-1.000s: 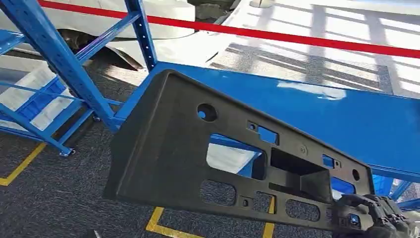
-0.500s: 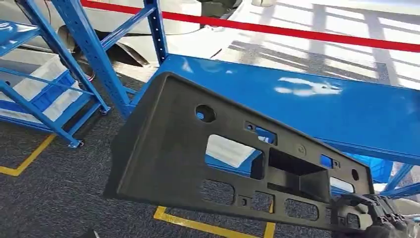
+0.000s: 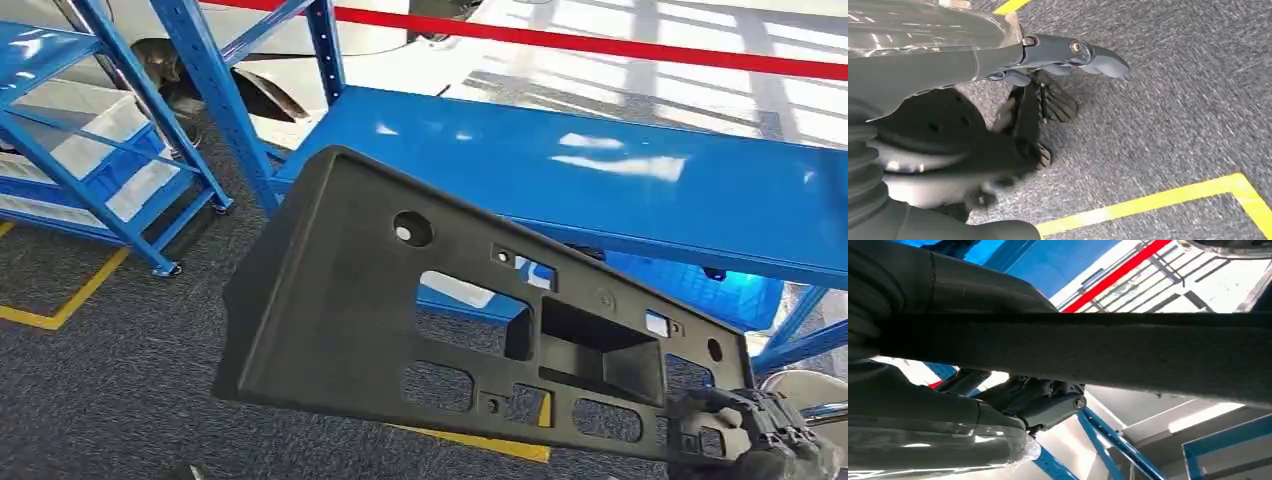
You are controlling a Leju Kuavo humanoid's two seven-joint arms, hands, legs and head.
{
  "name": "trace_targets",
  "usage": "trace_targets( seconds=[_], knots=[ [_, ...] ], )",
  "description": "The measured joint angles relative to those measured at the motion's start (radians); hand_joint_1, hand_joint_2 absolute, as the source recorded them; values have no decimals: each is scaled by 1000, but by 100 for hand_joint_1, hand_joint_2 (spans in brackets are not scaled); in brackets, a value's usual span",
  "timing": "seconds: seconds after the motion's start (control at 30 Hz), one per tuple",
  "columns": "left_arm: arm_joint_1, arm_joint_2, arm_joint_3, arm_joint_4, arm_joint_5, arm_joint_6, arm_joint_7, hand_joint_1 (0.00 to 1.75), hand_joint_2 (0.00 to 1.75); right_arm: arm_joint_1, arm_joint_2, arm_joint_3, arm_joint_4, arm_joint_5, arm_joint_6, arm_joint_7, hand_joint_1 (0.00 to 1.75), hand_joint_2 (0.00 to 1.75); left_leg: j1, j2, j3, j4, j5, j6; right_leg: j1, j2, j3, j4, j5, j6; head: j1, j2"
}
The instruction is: Take the parts from the cabinet and place them on the table.
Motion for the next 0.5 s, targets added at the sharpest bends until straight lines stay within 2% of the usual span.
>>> trace_targets(
  seconds=[0.07, 0.1, 0.13, 0.17, 0.2, 0.23, 0.27, 0.3, 0.33, 0.37, 0.4, 0.43, 0.47, 0.5],
  knots=[
    [1, 0, 0, 0, 0, 0, 0, 0, 175, 0, 0, 1, 0, 0, 0, 0, 175, 175, -4, -1, -14, 3, 1, 7, -2, -1, -12, 0, 22, 12, -1, 0],
    [2, 0, 0, 0, 0, 0, 1, 0, 175, 1, -1, 1, 0, 1, 0, 1, 175, 175, -5, -1, -20, 3, 10, 19, -2, 0, -14, 0, 31, 20, 0, 0],
    [2, -3, 0, 0, 1, 0, 2, 0, 175, 1, -1, 1, 0, 1, 0, 2, 175, 175, 2, 5, -31, 0, 22, 33, -7, 7, -21, 7, 18, 24, -1, 0],
    [2, -2, 0, 0, 1, 0, 2, 0, 175, 3, -1, 1, 1, 1, 0, 4, 175, 175, -1, 7, -42, 1, 33, 41, -7, 7, -32, 34, -37, 32, 3, 0],
    [2, -2, 0, 0, 1, 0, 3, 0, 175, 2, -2, 2, 1, 1, 0, 6, 175, 175, -2, 8, -56, 1, 44, 48, -9, 7, -45, 98, -110, 36, 2, 0],
    [2, -2, 0, 0, 1, 0, 3, 0, 175, 2, -3, 2, 2, 1, 0, 9, 175, 175, -4, 10, -69, 1, 55, 50, -11, 7, -57, 171, -168, 40, 4, 0],
    [2, -2, 0, 0, 1, 1, 3, 0, 175, 2, -4, 3, 3, 1, 0, 11, 175, 175, -7, 12, -83, 2, 67, 52, -11, 7, -64, 236, -200, 41, 3, 0],
    [2, -2, 0, 0, 1, 1, 3, 0, 175, 2, -5, 3, 4, 1, 0, 11, 175, 175, -10, 14, -98, 3, 78, 54, -11, 7, -64, 283, -199, 41, 4, 0],
    [1, -2, 0, 0, 1, 1, 3, 0, 175, 3, -6, 3, 5, 1, 0, 11, 175, 175, -14, 14, -115, 4, 90, 54, -11, 7, -49, 295, -168, 39, 3, 0],
    [1, -2, 0, 0, 1, 1, 3, 0, 175, 2, -6, 3, 5, 1, 0, 11, 175, 175, -18, 15, -131, 5, 102, 55, -10, 7, -17, 268, -127, 34, 3, 0],
    [2, -2, 0, 0, 1, 1, 3, 0, 175, 2, -7, 3, 5, 1, 0, 11, 175, 175, -22, 14, -147, 5, 114, 56, -7, 8, 39, 199, -88, 25, 3, 0],
    [1, -2, 0, 0, 1, 1, 3, 0, 175, 1, -7, 3, 5, 0, 0, 11, 175, 175, -26, 13, -158, 5, 126, 55, -2, 10, 108, 107, -76, 11, 3, 0],
    [1, -5, 0, 0, 1, 1, 3, 0, 175, 1, -8, 3, 3, 0, 0, 11, 175, 175, -24, 12, -162, 6, 133, 53, 5, 16, 176, 14, -92, -3, 1, 0],
    [1, -6, 0, 0, 1, 1, 3, 0, 175, 0, -8, 3, 1, 0, 0, 12, 175, 175, -29, 11, -165, 8, 140, 49, 14, 14, 233, -84, -109, -16, 3, 0]
  ],
)
